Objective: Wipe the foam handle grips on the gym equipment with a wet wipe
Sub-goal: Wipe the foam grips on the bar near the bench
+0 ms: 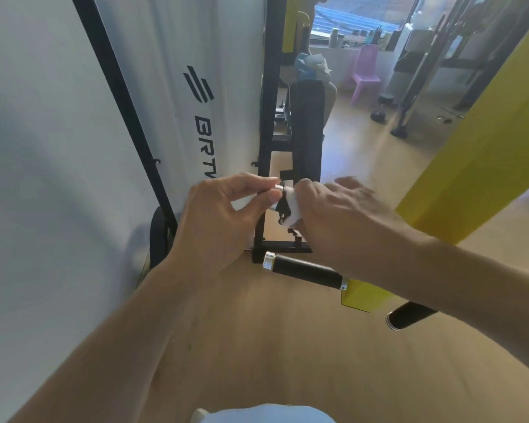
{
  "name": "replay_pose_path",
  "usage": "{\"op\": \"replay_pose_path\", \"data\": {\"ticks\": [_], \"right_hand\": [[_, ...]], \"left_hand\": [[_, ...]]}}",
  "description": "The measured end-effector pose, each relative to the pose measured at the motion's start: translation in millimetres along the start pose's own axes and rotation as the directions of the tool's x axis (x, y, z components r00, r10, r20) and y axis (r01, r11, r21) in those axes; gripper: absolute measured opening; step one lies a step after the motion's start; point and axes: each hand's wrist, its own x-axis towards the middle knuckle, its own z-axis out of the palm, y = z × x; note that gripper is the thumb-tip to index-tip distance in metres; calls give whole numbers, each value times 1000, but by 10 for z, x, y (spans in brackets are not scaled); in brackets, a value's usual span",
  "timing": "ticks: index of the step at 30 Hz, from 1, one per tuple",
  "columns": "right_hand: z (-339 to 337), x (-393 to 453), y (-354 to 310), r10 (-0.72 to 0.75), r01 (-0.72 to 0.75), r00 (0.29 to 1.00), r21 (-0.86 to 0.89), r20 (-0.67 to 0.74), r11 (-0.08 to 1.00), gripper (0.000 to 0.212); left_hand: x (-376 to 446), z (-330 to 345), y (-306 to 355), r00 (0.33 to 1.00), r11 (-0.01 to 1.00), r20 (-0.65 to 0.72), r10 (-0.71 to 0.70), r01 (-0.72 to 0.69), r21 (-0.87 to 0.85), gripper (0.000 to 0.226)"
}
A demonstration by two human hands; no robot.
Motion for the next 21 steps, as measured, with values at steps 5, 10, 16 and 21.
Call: {"op": "replay_pose_path", "data": {"ticks": [5,10,16,21], "right_hand": [[-112,-390,120,213,-107,953,-421,214,901,67],[0,-185,38,132,-93,985,-302,112,949,36],[219,119,-64,-10,-20,980,-149,-198,989,31],[3,-280,60,61,-54,998,-270,18,961,29]], "left_hand": [[-9,120,52,1000,1000,6,-6,6,2,22],[-49,215,101,999,998,-35,-27,25,-53,23],[-115,221,120,991,998,-128,-25,17,-64,21],[-217,247,92,979,999,-200,-33,35,6,27]]}}
